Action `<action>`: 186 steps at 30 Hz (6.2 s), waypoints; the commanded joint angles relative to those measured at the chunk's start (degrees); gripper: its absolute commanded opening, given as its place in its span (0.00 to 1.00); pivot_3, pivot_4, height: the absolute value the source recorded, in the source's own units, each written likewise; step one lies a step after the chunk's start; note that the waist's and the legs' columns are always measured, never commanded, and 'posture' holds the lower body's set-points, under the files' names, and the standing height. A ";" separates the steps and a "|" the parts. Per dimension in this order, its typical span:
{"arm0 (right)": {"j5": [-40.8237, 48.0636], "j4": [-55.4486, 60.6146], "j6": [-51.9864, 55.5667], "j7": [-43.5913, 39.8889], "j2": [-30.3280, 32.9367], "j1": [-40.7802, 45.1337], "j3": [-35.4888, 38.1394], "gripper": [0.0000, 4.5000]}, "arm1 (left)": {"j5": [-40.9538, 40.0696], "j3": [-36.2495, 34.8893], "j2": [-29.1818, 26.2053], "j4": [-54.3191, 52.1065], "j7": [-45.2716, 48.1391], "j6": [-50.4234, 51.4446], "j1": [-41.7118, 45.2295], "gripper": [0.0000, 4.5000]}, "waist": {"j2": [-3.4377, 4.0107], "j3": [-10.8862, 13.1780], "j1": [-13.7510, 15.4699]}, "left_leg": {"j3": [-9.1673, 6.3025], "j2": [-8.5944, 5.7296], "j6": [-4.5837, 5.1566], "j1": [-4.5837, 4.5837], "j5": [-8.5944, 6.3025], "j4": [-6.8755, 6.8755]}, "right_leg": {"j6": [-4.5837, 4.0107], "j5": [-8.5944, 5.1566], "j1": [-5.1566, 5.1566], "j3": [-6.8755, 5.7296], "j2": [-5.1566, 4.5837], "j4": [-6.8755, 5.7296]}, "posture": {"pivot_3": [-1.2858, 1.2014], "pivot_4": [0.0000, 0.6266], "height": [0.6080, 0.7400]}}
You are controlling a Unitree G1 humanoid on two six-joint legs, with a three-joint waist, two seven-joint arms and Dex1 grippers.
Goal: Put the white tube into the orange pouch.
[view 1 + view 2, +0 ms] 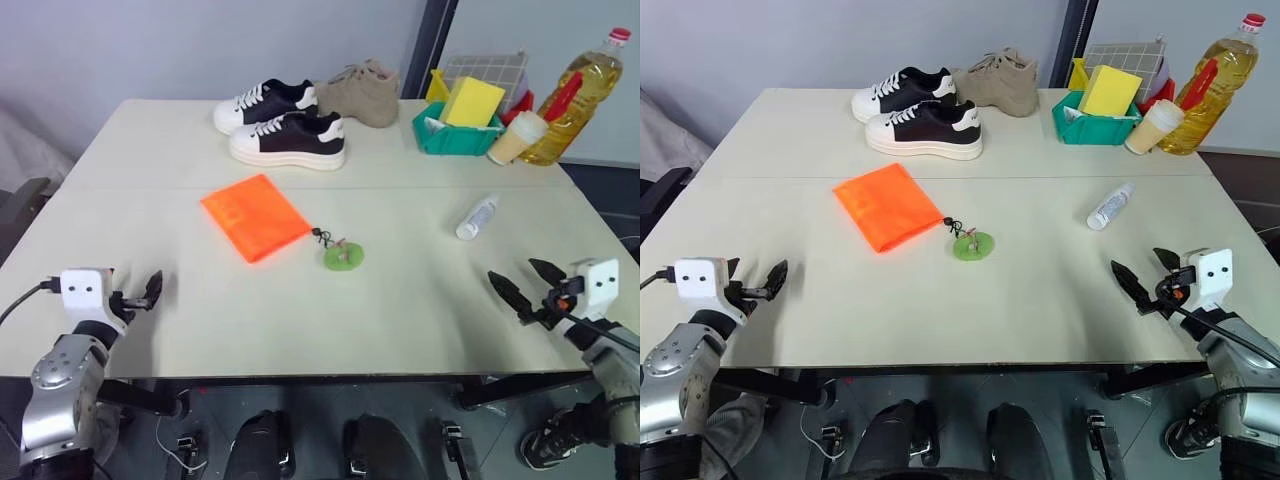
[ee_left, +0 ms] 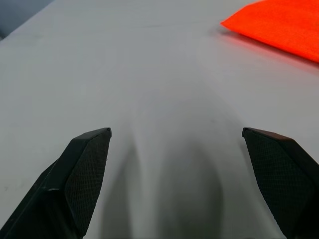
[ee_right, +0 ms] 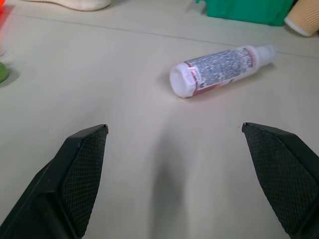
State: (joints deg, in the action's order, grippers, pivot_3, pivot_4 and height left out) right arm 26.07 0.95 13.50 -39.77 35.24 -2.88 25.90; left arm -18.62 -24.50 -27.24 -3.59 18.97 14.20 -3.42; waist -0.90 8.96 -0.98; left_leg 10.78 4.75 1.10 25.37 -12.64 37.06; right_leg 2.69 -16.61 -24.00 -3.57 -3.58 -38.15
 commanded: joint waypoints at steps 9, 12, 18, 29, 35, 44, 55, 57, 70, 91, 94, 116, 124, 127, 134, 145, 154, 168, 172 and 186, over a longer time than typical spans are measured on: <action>0.25 2.43 -0.20 1.24 -0.37 3.96 -2.10 0.99 | -0.46 -0.34 -0.19 -1.69 0.38 -0.96 2.08 1.00 | 0.00 0.00 -0.01 | 0.00 0.00 0.00 0.00 0.00 0.01 | -0.02 0.00 0.00 0.00 -0.01 0.00 | 0.52 0.24 1.00; 0.31 2.73 -0.12 1.41 -0.95 5.36 -3.48 0.99 | -1.12 1.00 0.09 -2.62 1.78 -1.20 3.32 1.00 | 0.00 0.00 0.03 | 0.01 0.00 0.00 0.00 0.00 0.01 | -0.01 0.01 0.00 0.00 -0.01 0.01 | 0.52 0.24 1.00; 1.70 9.70 2.46 1.18 -2.51 6.44 -8.53 0.99 | 6.00 9.56 -0.86 -6.08 2.61 -3.48 6.79 1.00 | 0.00 0.00 0.19 | 0.01 -0.01 0.01 0.00 0.01 0.02 | 0.01 0.02 0.02 -0.01 0.00 0.00 | 0.52 0.24 1.00; -0.45 18.19 3.07 3.17 -7.53 6.71 -18.50 0.99 | 27.29 29.65 -1.71 -1.70 0.87 -7.90 18.35 1.00 | 0.00 0.00 0.18 | 0.06 -0.02 0.14 0.02 0.07 0.01 | 0.10 0.07 0.01 0.00 0.02 0.00 | 0.52 0.24 1.00; -1.51 17.71 2.19 3.04 -9.34 7.27 -21.36 0.99 | 35.61 35.56 0.00 2.65 -1.85 -8.74 22.38 1.00 | 0.00 0.00 0.13 | 0.06 -0.02 0.18 0.02 0.10 0.01 | 0.18 0.11 -0.01 -0.01 0.04 -0.02 | 0.52 0.24 1.00; -2.19 18.48 2.08 3.60 -10.74 6.94 -22.68 0.99 | 39.97 37.09 2.97 9.49 -5.00 -9.15 26.69 1.00 | 0.00 0.00 0.23 | 0.05 -0.02 0.20 0.03 0.10 0.05 | 0.22 0.13 0.00 -0.01 0.05 -0.03 | 0.52 0.24 1.00; -2.77 19.36 2.09 4.49 -11.74 6.15 -22.84 0.99 | 41.13 35.87 3.97 12.26 -8.94 -11.43 28.24 1.00 | 0.00 0.00 0.22 | 0.05 -0.02 0.20 0.02 0.11 0.06 | 0.25 0.14 0.00 -0.02 0.06 -0.06 | 0.52 0.24 1.00; -2.72 19.53 2.15 4.58 -11.69 6.00 -22.77 0.99 | 40.65 35.00 4.46 12.07 -10.37 -11.87 28.36 1.00 | 0.00 0.00 0.23 | 0.05 -0.02 0.20 0.02 0.11 0.07 | 0.25 0.14 0.00 -0.02 0.06 -0.06 | 0.52 0.24 1.00; -2.55 19.11 2.61 4.44 -11.50 6.66 -23.20 0.99 | 37.64 31.17 5.50 9.85 -11.96 -13.51 27.22 1.00 | 0.00 0.00 0.22 | 0.05 -0.02 0.20 0.02 0.11 0.08 | 0.26 0.14 0.01 -0.02 0.08 -0.07 | 0.52 0.24 1.00; -2.73 19.40 2.45 5.09 -11.53 6.74 -23.03 1.00 | 37.90 32.53 6.13 13.58 -10.63 -11.42 28.28 0.71 | 0.00 0.00 0.22 | 0.05 -0.02 0.17 0.01 0.13 0.10 | 0.27 0.14 0.02 -0.08 0.11 -0.10 | 0.52 0.24 1.00; -2.73 19.36 2.46 5.12 -11.47 6.79 -23.04 1.00 | 37.89 32.70 6.07 13.49 -10.10 -11.57 28.12 0.36 | 0.00 0.00 0.22 | 0.05 -0.02 0.17 0.01 0.13 0.11 | 0.27 0.14 0.02 -0.08 0.11 -0.10 | 0.52 0.24 1.00; -17.47 -6.22 4.65 36.66 -13.52 25.73 -11.88 1.00 | 24.11 29.91 8.75 -1.15 1.68 -6.85 20.69 0.01 | 0.00 -0.01 -0.02 | 0.10 -0.02 -0.25 -0.02 0.39 0.16 | 0.29 0.14 0.00 -0.05 0.13 -0.31 | 0.52 0.24 1.00; -18.28 -23.23 5.98 43.70 -16.57 35.81 -10.54 1.00 | 24.23 29.89 9.18 -0.24 1.63 -6.39 21.63 0.01 | 0.01 -0.01 -0.19 | 0.13 -0.01 -0.29 -0.03 0.42 0.14 | 0.29 0.14 -0.03 -0.03 0.24 -0.37 | 0.52 0.24 1.00; -18.26 -28.05 4.48 44.88 -17.10 38.43 -10.22 1.00 | 24.27 29.94 9.35 -0.16 1.57 -6.41 21.81 0.01 | 0.01 -0.01 -0.01 | 0.15 -0.01 -0.29 -0.02 0.42 0.13 | 0.29 0.14 -0.05 -0.02 0.25 -0.38 | 0.52 0.24 1.00; -17.64 -35.07 1.33 47.17 -17.70 41.70 -8.75 0.94 | 24.48 30.04 9.70 -0.56 1.17 -6.45 21.60 0.00 | 0.02 -0.01 -0.09 | 0.18 -0.01 -0.29 -0.02 0.42 0.10 | 0.30 0.13 -0.07 0.00 0.24 -0.38 | 0.52 0.24 1.00; -17.73 -31.12 -0.80 43.96 -17.75 39.83 -10.05 0.35 | 24.52 29.93 9.44 -0.49 0.92 -6.60 21.41 0.00 | 0.03 -0.01 -0.18 | 0.19 0.00 -0.32 -0.02 0.43 0.08 | 0.30 0.13 -0.10 0.03 0.25 -0.40 | 0.52 0.24 1.00; -5.75 6.80 3.75 11.06 -7.56 19.81 -18.73 0.35 | 23.45 29.70 9.41 -0.44 1.78 -6.89 21.91 0.00 | 0.05 0.00 0.00 | 0.17 0.00 -0.31 0.01 0.42 0.01 | 0.39 0.07 -0.15 0.10 0.15 -0.39 | 0.52 0.24 1.00; -4.67 19.27 15.76 5.78 -8.58 13.53 -34.10 0.35 | 20.96 29.88 9.24 -3.80 4.24 -4.73 21.29 0.00 | 0.01 -0.01 0.19 | 0.05 -0.01 0.14 0.01 0.19 0.15 | 0.28 0.10 -0.10 0.06 0.09 -0.37 | 0.52 0.24 1.00; -5.30 18.74 16.06 4.72 -9.88 14.54 -36.00 0.35 | 20.92 29.72 9.04 -4.38 4.50 -4.14 21.22 0.00 | 0.01 -0.01 0.26 | 0.07 -0.02 0.15 0.04 0.18 0.15 | 0.29 0.10 -0.09 0.05 0.08 -0.34 | 0.52 0.24 1.00; -9.21 10.60 15.17 8.51 -17.10 21.31 -37.43 0.35 | 20.20 32.03 8.80 -7.22 8.10 -3.33 19.95 0.00 | 0.01 -0.01 0.04 | 0.07 -0.02 0.14 0.02 0.18 0.13 | 0.29 0.10 -0.10 0.03 0.10 -0.35 | 0.52 0.24 1.00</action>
State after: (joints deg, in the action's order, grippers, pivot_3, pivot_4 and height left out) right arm 17.45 11.24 30.40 -32.22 19.22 16.79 -12.06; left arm 2.59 6.33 -18.48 -7.67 26.06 11.06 16.73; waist -0.88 8.95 -0.94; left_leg 10.85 4.74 1.25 25.40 -12.46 37.19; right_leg 2.98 -16.51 -24.10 -3.54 -3.48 -38.49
